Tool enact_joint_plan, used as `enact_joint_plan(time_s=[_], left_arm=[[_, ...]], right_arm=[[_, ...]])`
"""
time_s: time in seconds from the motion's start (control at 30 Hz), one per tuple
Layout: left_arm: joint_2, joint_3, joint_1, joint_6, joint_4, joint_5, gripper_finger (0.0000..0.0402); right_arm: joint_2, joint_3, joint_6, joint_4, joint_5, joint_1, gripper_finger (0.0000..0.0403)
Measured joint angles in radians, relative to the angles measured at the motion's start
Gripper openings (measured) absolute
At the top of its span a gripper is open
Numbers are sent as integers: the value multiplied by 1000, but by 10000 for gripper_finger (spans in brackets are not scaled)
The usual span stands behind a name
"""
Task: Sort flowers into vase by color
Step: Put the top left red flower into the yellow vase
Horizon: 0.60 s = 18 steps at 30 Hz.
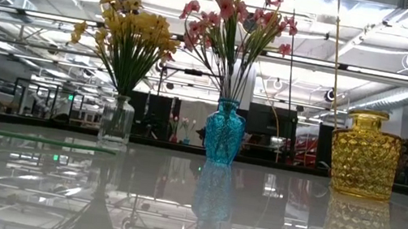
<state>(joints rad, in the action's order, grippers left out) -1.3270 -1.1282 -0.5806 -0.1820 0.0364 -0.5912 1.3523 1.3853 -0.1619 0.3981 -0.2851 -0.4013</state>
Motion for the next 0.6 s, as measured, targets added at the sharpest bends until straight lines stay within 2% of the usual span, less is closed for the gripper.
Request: enact_joint_plan(time_s=[0.2, 0.4, 0.5, 0.6], left_arm=[[-1, 0, -10, 287, -325, -6, 255], [-7, 75, -25, 547, -506, -6, 255], [-12, 137, -36, 617, -505, -4, 255], [-13, 188, -46, 665, -489, -5, 255]], right_arm=[[-115, -1, -130, 213, -287, -101, 6], [-228, -126, -224, 218, -560, -185, 6], [-280, -226, -293, 197, -626, -195, 6], [-325, -331, -323, 119, -634, -196, 6]])
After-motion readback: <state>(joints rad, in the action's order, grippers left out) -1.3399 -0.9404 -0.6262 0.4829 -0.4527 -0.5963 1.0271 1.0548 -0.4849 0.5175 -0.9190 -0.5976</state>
